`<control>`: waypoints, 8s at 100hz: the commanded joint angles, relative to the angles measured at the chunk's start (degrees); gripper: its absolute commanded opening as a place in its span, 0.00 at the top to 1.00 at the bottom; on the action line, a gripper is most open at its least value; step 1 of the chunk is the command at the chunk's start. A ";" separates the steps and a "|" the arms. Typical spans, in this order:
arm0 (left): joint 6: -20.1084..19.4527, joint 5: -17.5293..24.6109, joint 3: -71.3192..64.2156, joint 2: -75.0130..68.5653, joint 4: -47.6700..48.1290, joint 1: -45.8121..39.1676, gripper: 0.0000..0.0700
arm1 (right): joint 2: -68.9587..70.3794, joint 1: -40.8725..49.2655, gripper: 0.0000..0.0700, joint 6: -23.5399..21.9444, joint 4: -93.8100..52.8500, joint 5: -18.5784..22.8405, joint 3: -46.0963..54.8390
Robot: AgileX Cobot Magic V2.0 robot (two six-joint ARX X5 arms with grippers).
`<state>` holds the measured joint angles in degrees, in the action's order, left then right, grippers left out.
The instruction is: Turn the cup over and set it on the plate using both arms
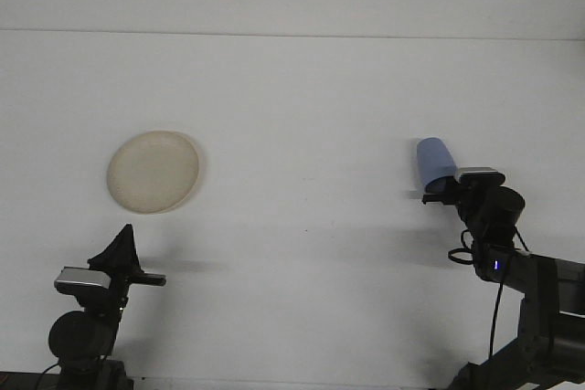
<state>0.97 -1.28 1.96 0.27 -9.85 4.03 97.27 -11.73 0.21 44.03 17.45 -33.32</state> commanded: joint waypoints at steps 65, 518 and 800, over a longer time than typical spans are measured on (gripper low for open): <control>-0.26 -0.20 -1.16 -0.09 -0.55 0.07 0.98 | -29.35 4.85 0.99 -2.25 -26.10 -0.02 -0.33; -0.26 -0.20 -1.16 -0.09 -0.55 0.07 0.98 | -40.48 11.78 0.31 2.21 -97.04 -6.99 -28.59; -1.55 -2.99 56.37 41.55 58.64 0.11 0.98 | -77.09 11.72 0.31 1.29 -71.10 -11.52 -2.27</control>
<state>-0.12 -4.14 57.36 41.60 49.52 4.03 20.27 -0.05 2.11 -27.73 6.00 -35.09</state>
